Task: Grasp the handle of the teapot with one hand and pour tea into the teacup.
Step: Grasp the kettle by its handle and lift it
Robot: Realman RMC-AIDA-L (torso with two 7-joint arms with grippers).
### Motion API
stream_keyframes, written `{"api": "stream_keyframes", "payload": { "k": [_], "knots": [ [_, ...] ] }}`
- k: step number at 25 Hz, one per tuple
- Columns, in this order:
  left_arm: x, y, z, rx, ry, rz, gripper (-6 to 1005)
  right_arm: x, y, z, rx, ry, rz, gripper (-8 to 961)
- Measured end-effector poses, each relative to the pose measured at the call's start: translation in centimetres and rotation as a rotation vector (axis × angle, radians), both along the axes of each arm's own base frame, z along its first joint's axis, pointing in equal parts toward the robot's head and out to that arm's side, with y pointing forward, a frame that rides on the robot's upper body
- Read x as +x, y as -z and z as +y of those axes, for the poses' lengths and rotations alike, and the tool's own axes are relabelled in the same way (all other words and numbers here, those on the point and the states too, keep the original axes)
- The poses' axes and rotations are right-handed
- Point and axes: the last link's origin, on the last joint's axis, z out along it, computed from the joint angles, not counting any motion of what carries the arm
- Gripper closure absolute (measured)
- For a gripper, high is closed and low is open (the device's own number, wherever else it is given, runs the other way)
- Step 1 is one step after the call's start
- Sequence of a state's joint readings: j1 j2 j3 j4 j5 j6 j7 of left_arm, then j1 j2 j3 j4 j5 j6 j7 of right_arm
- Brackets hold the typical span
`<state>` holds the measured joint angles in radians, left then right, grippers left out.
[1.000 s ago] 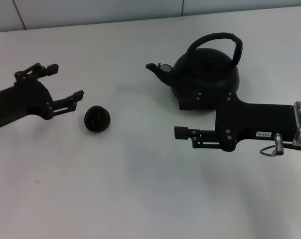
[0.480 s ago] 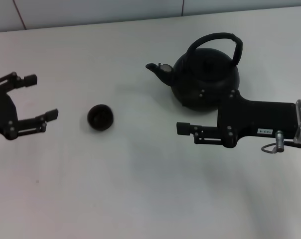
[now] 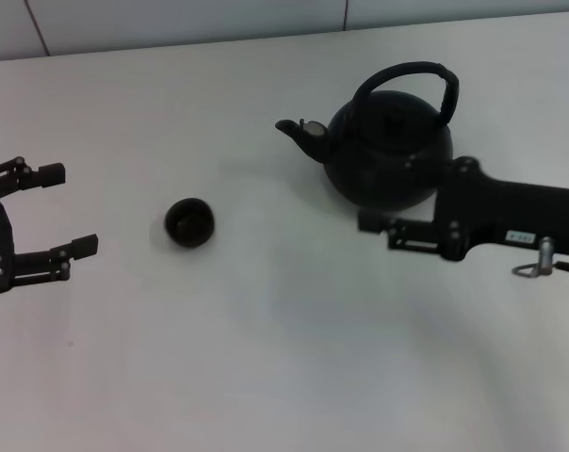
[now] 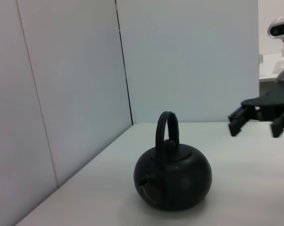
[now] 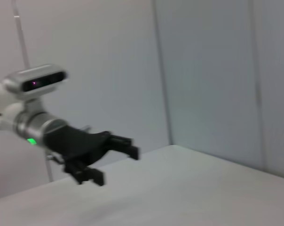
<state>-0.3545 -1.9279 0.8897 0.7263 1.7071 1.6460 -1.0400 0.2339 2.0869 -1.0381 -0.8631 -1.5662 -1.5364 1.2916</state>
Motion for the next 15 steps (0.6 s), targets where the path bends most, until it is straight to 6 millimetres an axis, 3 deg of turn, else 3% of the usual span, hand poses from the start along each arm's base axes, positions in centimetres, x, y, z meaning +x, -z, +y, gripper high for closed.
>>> {"api": "stream_keyframes", "payload": {
  "k": [8, 15],
  "knots": [
    [-0.3, 0.7, -0.2, -0.015, -0.014, 0.014, 129, 3.4, -2.4, 0.1, 0.166, 0.162, -0.006, 277],
    [-0.4, 0.9, 0.1, 0.001, -0.027, 0.021, 129, 5.0, -3.9, 0.1, 0.29, 0.213, 0.012, 275]
  ]
}}
